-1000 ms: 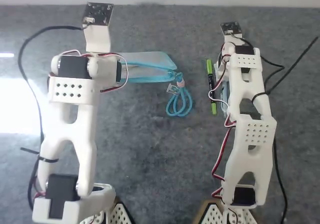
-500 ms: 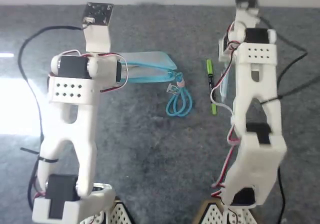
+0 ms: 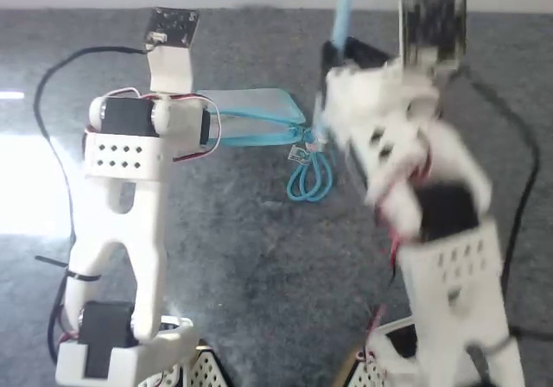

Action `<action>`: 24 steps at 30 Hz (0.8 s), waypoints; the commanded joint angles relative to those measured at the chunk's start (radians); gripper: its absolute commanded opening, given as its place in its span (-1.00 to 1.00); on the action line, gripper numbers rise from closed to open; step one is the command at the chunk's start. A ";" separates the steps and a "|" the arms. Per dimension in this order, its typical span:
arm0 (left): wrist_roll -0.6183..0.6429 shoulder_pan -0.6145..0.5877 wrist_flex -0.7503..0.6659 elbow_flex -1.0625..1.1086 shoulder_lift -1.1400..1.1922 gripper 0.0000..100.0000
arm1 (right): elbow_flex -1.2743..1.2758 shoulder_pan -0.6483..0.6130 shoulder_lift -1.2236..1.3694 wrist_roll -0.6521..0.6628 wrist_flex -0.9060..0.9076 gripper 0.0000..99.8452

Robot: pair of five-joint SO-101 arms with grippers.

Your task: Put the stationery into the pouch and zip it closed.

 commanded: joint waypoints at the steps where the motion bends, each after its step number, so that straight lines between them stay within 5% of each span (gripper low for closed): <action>1: -0.012 -0.020 -0.026 -0.007 -0.012 -0.98 | 0.279 -0.067 -0.214 -0.009 -0.326 -0.99; 12: -0.012 -0.018 -0.026 -0.008 -0.012 -0.98 | 0.509 -0.199 -0.077 -0.006 -0.776 -0.98; 24: -0.015 -0.018 -0.028 -0.010 -0.012 -0.98 | 0.506 -0.183 0.239 0.229 -1.133 -0.98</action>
